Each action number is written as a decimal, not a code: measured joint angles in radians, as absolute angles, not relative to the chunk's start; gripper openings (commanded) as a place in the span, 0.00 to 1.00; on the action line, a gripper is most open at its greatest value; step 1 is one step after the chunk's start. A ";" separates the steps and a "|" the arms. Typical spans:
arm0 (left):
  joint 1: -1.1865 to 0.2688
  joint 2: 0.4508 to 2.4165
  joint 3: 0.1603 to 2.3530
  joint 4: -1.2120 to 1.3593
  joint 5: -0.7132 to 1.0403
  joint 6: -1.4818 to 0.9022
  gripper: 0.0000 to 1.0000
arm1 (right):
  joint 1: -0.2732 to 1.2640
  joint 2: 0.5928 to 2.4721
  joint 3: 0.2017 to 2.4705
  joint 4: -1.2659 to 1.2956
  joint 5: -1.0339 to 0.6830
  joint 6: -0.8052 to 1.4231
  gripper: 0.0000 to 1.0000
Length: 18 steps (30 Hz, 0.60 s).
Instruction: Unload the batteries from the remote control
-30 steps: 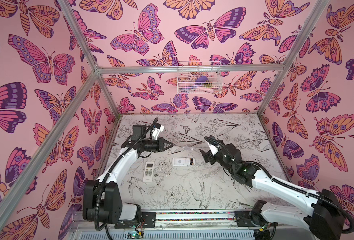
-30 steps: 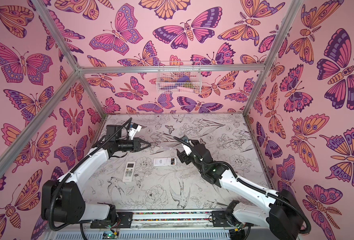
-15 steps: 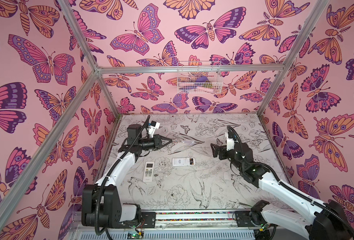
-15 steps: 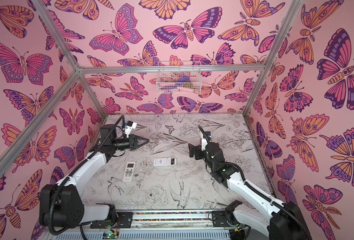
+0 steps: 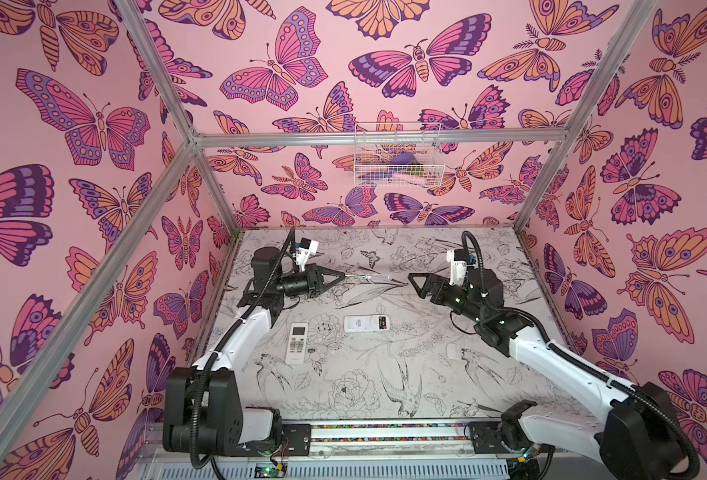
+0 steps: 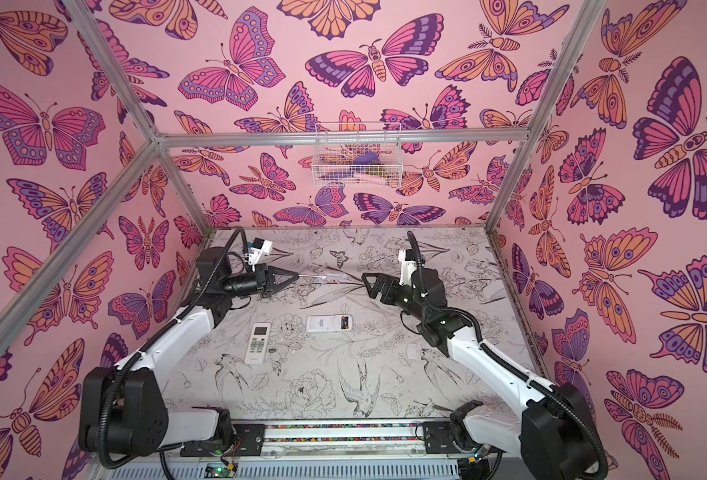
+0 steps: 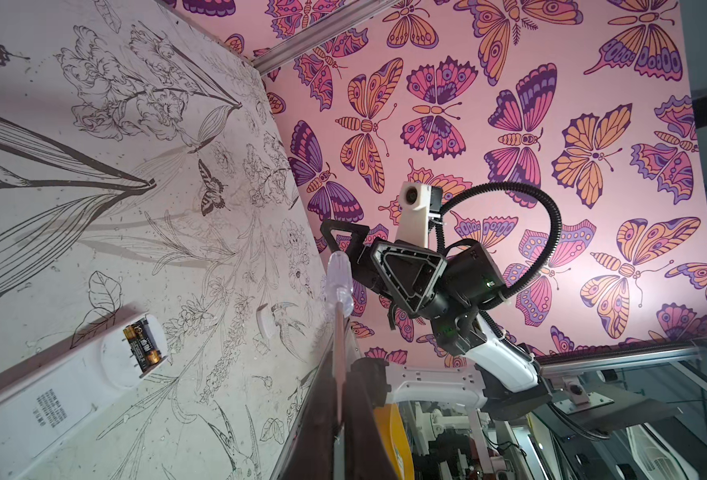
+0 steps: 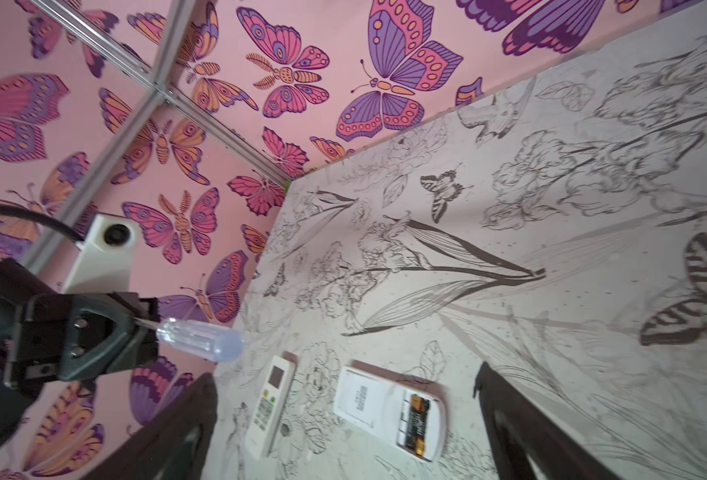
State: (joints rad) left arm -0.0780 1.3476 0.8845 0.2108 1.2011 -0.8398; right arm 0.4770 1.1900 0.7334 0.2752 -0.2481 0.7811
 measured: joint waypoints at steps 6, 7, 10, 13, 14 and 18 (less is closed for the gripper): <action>-0.087 1.348 0.884 0.251 1.214 -0.867 0.00 | 0.467 1.271 0.735 0.455 -0.392 0.940 0.90; -0.090 1.348 0.884 0.255 1.216 -0.874 0.00 | 0.467 1.292 0.736 0.488 -0.420 0.963 0.89; -0.094 1.348 0.884 0.268 1.221 -0.888 0.00 | 0.467 1.348 0.741 0.570 -0.503 1.018 0.86; -0.100 1.348 0.884 0.281 1.224 -0.901 0.00 | 0.467 1.398 0.742 0.662 -0.568 1.069 0.81; -0.100 1.348 0.884 0.286 1.224 -0.905 0.00 | 0.467 1.415 0.742 0.699 -0.588 1.088 0.79; -0.104 1.348 0.884 0.299 1.233 -0.920 0.00 | 0.467 1.483 0.742 0.854 -0.649 1.175 0.70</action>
State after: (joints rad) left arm -0.1036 1.3476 0.8845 0.2993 1.2327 -0.9199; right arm 0.4671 1.4834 0.7418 0.8536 -0.6487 1.1751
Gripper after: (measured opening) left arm 0.067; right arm 0.730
